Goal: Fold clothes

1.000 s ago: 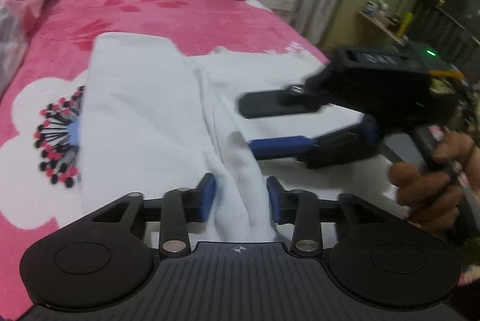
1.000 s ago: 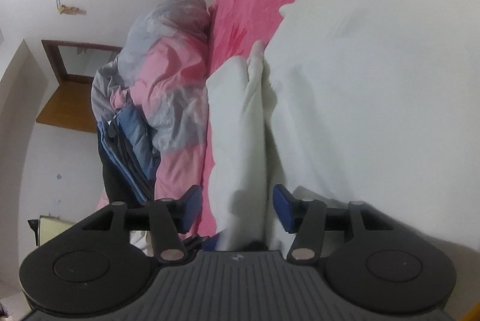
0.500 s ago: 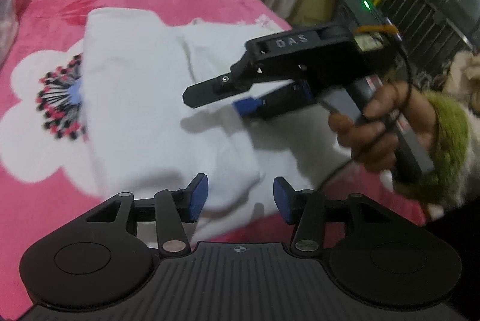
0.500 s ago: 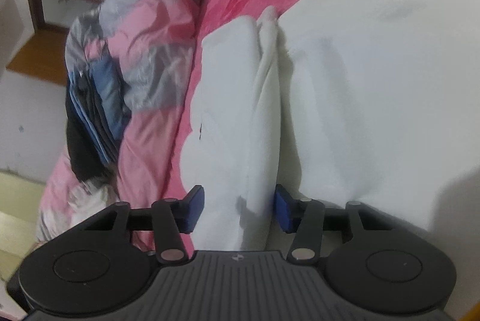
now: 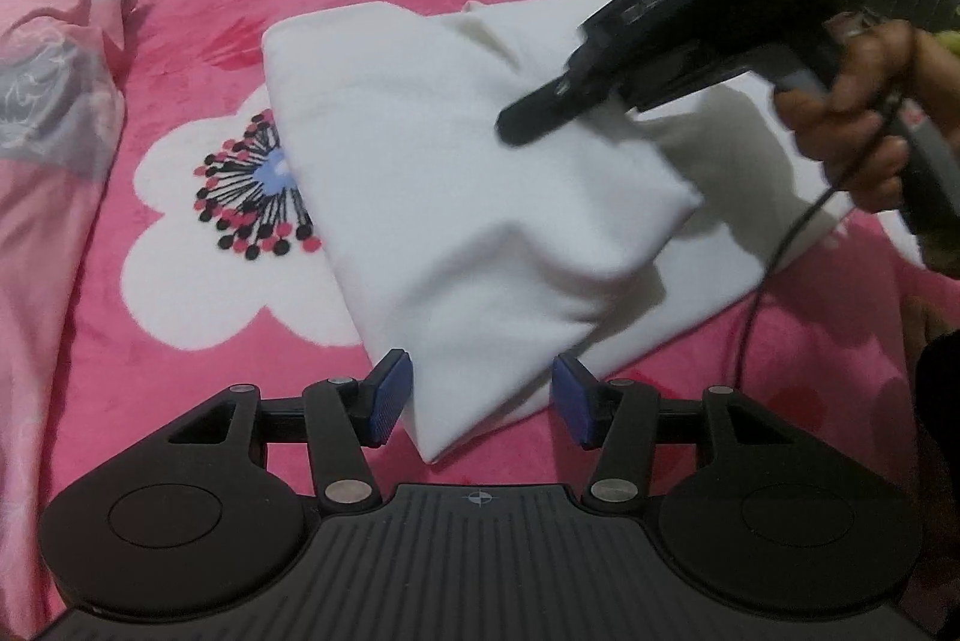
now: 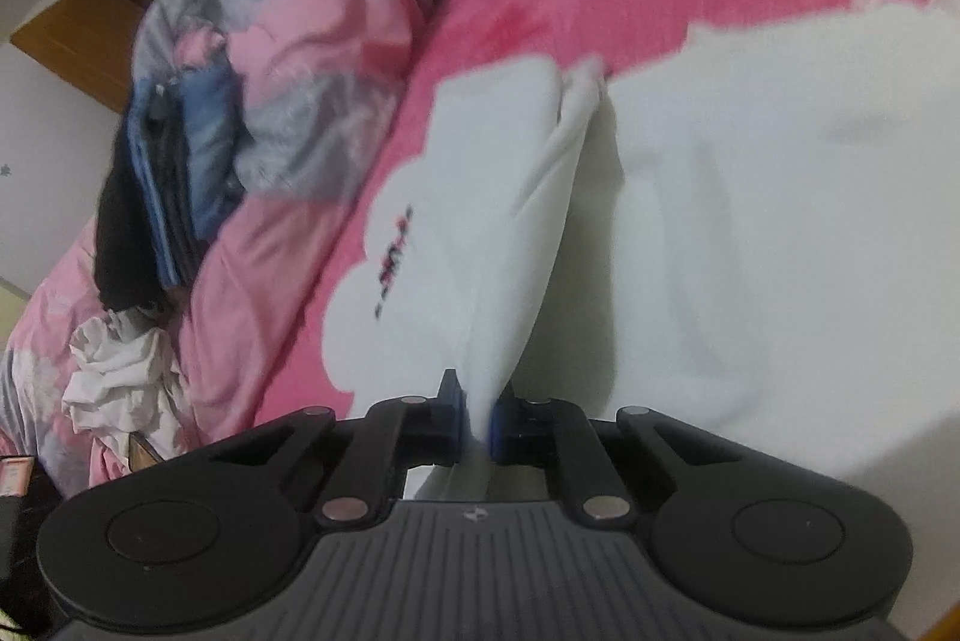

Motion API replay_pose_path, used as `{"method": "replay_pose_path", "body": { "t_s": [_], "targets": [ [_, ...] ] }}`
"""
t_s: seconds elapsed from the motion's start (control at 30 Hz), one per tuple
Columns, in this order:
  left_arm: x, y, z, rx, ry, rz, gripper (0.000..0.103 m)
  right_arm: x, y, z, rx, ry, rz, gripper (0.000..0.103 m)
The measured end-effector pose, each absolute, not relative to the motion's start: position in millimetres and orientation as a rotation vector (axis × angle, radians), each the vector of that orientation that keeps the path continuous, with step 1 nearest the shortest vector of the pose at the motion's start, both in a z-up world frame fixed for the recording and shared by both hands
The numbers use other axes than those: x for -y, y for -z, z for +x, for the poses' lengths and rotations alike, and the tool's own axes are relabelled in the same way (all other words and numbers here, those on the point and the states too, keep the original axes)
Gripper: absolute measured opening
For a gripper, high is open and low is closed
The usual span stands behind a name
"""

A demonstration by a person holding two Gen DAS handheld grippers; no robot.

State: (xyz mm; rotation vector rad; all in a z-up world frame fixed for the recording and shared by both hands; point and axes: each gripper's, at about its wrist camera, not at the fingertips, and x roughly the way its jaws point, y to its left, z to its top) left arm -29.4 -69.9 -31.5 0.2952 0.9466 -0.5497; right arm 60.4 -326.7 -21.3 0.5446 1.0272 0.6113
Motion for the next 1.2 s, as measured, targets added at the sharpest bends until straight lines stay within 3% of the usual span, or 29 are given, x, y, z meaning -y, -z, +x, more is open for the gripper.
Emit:
{"method": "replay_pose_path", "body": {
  "t_s": [0.23,1.2],
  "targets": [
    [83.2,19.3,-25.6,-0.890,0.663,0.246,0.055,361.5,1.6,36.2,-0.959,-0.537,0.471,0.009],
    [119.8,32.3,-10.1,-0.989,0.765,0.210,0.055,484.5,7.9,-17.3,-0.875,-0.294,0.465,0.008]
  ]
}}
